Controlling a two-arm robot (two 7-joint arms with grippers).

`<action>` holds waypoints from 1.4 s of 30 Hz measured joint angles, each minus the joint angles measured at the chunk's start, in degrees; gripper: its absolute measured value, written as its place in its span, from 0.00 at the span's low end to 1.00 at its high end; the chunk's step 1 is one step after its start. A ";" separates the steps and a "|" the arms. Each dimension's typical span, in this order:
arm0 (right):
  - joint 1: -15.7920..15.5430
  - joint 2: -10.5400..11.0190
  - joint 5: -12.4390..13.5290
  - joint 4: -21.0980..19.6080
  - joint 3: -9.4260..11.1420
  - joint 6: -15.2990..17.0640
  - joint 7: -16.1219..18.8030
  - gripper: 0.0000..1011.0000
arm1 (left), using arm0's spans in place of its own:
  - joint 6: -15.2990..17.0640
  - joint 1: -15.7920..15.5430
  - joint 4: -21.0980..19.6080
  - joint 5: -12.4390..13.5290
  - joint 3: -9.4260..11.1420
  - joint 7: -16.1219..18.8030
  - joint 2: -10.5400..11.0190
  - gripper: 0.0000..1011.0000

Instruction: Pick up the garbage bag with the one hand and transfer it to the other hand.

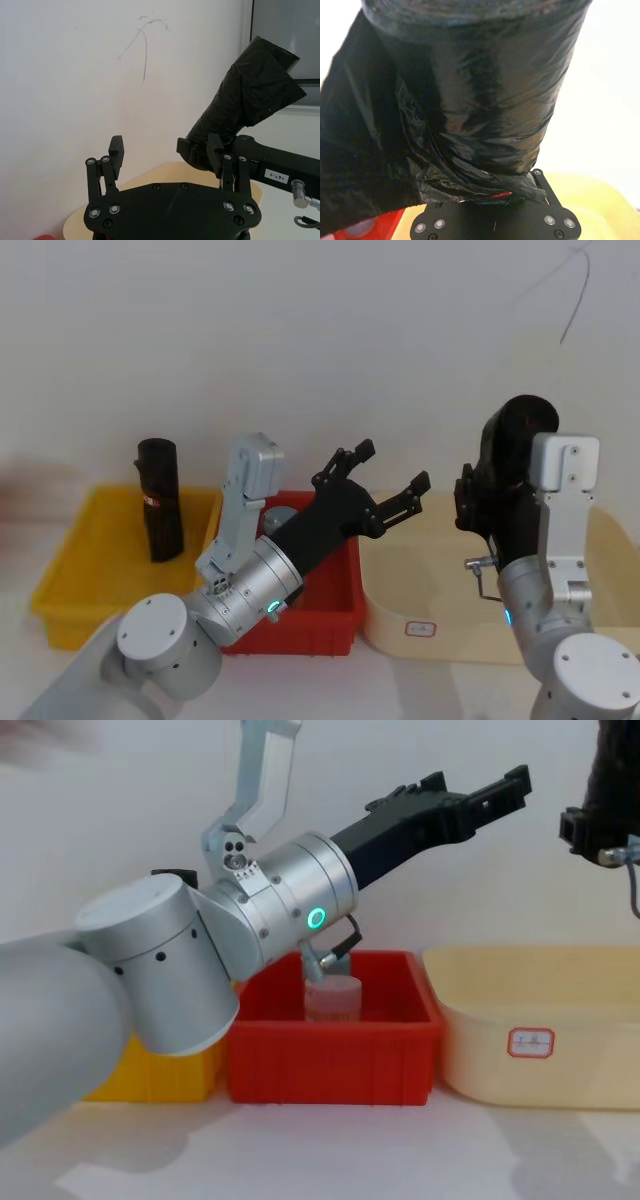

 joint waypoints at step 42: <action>-0.46 -0.78 -0.18 0.47 1.41 -0.63 -1.73 0.45 | -0.50 -0.09 1.21 0.38 0.02 0.80 -0.64 0.99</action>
